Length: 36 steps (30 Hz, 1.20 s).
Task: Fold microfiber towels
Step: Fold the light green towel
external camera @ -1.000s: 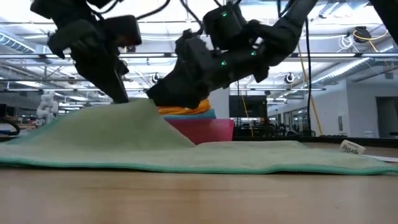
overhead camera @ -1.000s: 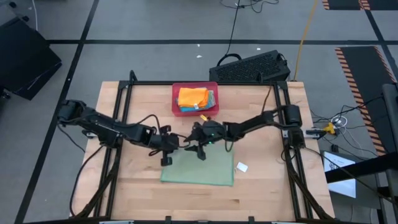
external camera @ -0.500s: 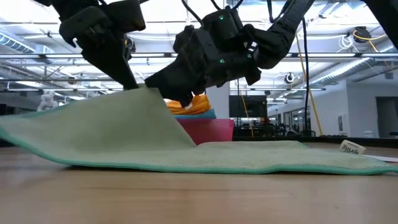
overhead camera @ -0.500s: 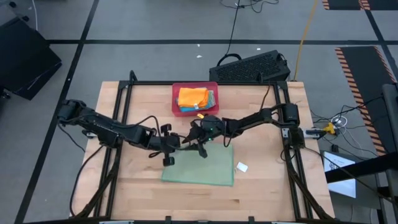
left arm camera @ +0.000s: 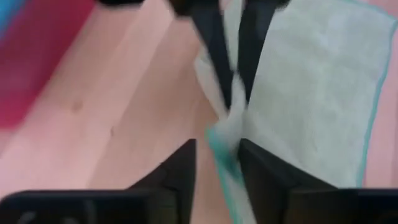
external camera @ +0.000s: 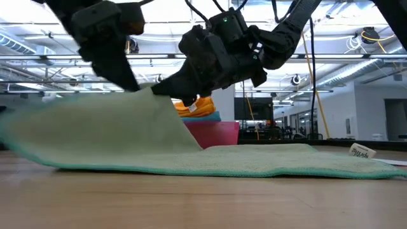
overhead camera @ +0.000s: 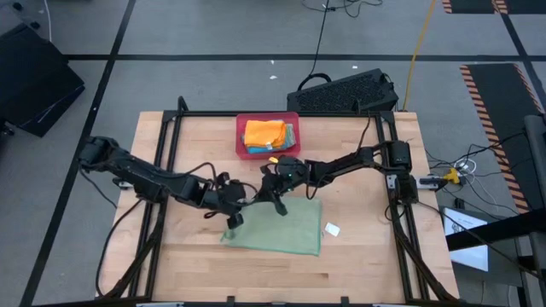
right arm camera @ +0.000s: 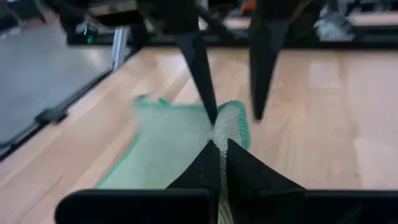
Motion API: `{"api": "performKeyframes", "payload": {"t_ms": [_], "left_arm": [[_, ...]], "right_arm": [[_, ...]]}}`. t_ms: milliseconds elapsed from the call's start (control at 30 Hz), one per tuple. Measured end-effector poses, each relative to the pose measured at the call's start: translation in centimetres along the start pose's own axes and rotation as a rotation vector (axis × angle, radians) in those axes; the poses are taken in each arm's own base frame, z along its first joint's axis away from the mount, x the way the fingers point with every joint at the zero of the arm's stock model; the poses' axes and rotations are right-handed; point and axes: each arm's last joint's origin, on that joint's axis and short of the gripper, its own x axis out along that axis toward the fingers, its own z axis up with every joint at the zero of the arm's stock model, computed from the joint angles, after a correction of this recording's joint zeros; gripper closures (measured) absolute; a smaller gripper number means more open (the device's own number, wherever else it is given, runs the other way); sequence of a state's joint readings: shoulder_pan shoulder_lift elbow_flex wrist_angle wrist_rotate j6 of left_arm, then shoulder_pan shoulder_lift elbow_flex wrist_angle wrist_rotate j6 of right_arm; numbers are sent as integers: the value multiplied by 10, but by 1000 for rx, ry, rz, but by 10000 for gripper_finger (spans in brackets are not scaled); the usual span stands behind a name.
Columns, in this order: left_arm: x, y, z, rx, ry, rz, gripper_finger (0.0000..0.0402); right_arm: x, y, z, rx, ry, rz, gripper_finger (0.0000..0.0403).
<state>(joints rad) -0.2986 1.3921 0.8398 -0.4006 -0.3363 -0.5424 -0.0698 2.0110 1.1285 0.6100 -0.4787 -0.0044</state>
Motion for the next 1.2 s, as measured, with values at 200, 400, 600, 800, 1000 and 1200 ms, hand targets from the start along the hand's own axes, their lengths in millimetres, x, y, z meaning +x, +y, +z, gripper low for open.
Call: {"api": "performKeyframes", "payload": {"t_ms": [200, 400, 600, 800, 1000, 1200], "left_arm": [[-2, -10, -30, -145, -13, 99, 192], [5, -19, -67, -207, -87, 47, 132], [10, -23, -87, -226, -218, -74, 113], [12, -21, -104, -205, -204, -120, 112], [7, -28, -112, -164, -163, -199, 111], [0, -39, -116, -126, -187, -273, 92]], "right_arm": [[-13, 8, 7, -94, 74, -1, 399], [-23, 20, 12, -226, 100, -47, 400], [-26, 28, 7, -313, 124, -44, 401], [-26, 27, 8, -297, 126, -60, 402], [-26, 27, 8, -285, 119, -61, 402], [-26, 27, 9, -270, 111, -64, 402]]}}
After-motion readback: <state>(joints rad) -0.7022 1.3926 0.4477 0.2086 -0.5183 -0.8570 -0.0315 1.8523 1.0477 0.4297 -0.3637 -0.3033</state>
